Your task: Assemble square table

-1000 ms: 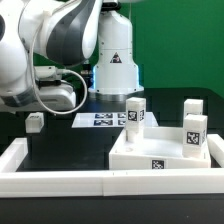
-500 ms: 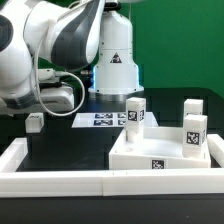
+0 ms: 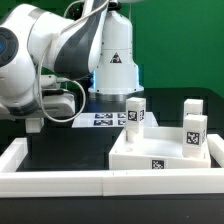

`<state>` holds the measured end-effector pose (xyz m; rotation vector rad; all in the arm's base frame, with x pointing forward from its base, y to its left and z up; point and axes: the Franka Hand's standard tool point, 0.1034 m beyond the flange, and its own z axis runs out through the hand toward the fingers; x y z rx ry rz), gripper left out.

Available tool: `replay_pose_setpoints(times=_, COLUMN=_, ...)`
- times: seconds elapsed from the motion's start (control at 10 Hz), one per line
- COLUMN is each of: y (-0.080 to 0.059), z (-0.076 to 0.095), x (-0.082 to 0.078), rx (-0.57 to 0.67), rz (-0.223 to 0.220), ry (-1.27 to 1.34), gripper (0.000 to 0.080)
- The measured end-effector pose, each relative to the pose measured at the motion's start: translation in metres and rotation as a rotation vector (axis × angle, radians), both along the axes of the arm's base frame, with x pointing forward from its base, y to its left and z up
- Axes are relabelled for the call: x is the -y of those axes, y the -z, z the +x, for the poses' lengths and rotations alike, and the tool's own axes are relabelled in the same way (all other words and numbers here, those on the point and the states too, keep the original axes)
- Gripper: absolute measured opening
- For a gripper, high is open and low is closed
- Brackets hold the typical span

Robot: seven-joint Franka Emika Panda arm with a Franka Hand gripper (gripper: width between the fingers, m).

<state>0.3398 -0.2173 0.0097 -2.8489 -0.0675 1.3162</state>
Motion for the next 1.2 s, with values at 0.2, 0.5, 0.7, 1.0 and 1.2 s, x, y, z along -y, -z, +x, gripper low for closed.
replay_pose_setpoints(times=0.2, y=0.002, z=-0.001, x=0.000, rx=0.006, rz=-0.003, ry=-0.002, gripper=0.0526)
replay_pose_setpoints(times=0.5, y=0.003, z=-0.001, x=0.000, rx=0.008, rz=-0.020, ry=0.012, gripper=0.0282)
replay_pose_setpoints(times=0.7, y=0.002, z=-0.001, x=-0.001, rx=0.008, rz=-0.030, ry=0.020, gripper=0.0284)
replay_pose_setpoints(times=1.0, y=-0.002, z=-0.001, x=-0.002, rx=-0.005, rz=-0.021, ry=0.027, gripper=0.0284)
replay_pose_setpoints(times=1.2, y=-0.032, z=0.008, x=-0.011, rx=-0.016, rz=0.005, ry=0.056, gripper=0.0284)
